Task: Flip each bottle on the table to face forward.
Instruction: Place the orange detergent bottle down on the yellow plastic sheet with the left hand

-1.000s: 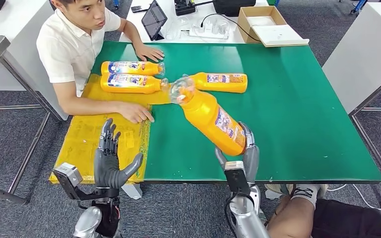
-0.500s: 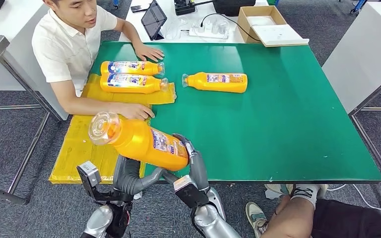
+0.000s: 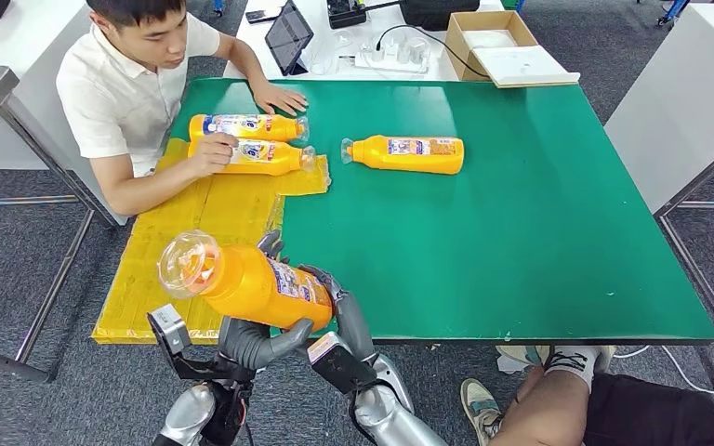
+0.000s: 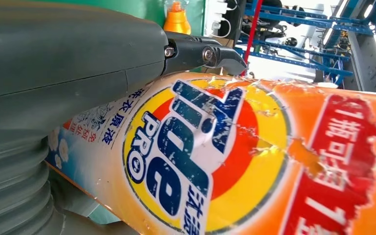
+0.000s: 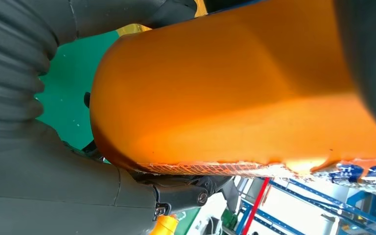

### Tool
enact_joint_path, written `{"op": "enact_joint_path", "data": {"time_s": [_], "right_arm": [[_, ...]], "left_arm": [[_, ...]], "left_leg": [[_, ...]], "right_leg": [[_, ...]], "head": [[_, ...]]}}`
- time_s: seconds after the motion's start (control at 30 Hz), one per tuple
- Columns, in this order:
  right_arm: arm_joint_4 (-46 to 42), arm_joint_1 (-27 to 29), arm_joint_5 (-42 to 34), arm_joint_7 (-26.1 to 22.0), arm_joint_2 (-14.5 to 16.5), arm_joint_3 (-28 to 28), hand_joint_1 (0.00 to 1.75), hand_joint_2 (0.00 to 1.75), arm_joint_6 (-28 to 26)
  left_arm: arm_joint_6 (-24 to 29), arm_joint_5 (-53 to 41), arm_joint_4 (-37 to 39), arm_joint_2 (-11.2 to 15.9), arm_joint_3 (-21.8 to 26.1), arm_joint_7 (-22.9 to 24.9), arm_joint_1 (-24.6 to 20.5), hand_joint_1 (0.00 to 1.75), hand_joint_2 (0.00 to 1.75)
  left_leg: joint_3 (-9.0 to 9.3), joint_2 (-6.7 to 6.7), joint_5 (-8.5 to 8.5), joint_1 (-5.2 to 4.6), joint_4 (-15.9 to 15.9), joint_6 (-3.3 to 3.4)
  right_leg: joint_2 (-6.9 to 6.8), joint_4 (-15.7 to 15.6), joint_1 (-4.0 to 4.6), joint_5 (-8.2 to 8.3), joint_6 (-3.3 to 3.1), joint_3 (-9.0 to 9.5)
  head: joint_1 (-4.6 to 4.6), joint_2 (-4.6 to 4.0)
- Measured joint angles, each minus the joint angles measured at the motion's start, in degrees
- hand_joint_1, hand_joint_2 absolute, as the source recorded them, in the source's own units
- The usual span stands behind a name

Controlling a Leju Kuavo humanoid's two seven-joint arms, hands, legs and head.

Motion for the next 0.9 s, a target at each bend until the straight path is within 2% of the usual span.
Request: {"op": "enact_joint_path", "data": {"time_s": [0.1,0.13,0.23,0.27,0.8,0.9], "right_arm": [[0.5,-0.1,-0.1,0.0,0.0,0.0,1.75,1.75,0.1],[0.6,-0.2,-0.1,0.0,0.0,0.0,1.75,1.75,0.1],[1.0,-0.3,0.3,0.0,0.0,0.0,1.75,1.75,0.1],[1.0,-0.3,0.4,0.0,0.0,0.0,1.75,1.75,0.1],[1.2,-0.3,0.8,0.0,0.0,0.0,1.75,1.75,0.1],[1.5,-0.5,1.2,0.0,0.0,0.1,1.75,1.75,0.0]], "left_arm": [[0.0,0.0,0.0,0.0,0.0,0.0,0.0,0.0,1.75],[0.0,0.0,0.0,0.1,0.0,-0.1,0.0,0.05,1.75],[0.0,-0.2,0.0,0.1,0.0,-0.2,-0.1,0.79,1.75],[0.0,-0.2,0.0,0.1,0.0,-0.2,-0.1,0.98,1.75],[0.0,-0.4,0.0,0.1,0.0,-0.1,-0.2,0.98,1.75],[0.1,-0.5,0.0,0.2,0.0,0.1,-0.3,1.55,1.75]], "left_leg": [[0.0,0.0,0.0,0.0,0.0,0.0],[0.0,0.0,0.0,0.0,0.0,0.0],[-0.01,0.0,0.0,-0.01,0.0,0.0],[-0.01,0.0,0.0,-0.01,0.0,0.0],[-0.01,0.0,0.0,-0.01,0.0,0.0],[0.0,0.01,0.0,-0.01,0.0,0.0]], "right_leg": [[0.0,0.0,0.0,0.0,0.0,0.0],[0.0,0.0,0.0,0.0,0.0,0.0],[0.0,0.0,-0.01,0.0,0.0,0.0],[0.0,0.0,-0.01,0.0,0.0,0.0],[0.0,0.0,-0.01,0.0,0.0,0.0],[0.0,0.0,0.0,0.0,0.0,0.0]], "head": [[0.01,0.0],[0.01,0.0],[0.0,0.0],[-0.01,0.0],[0.01,0.01],[-0.01,0.01]]}}
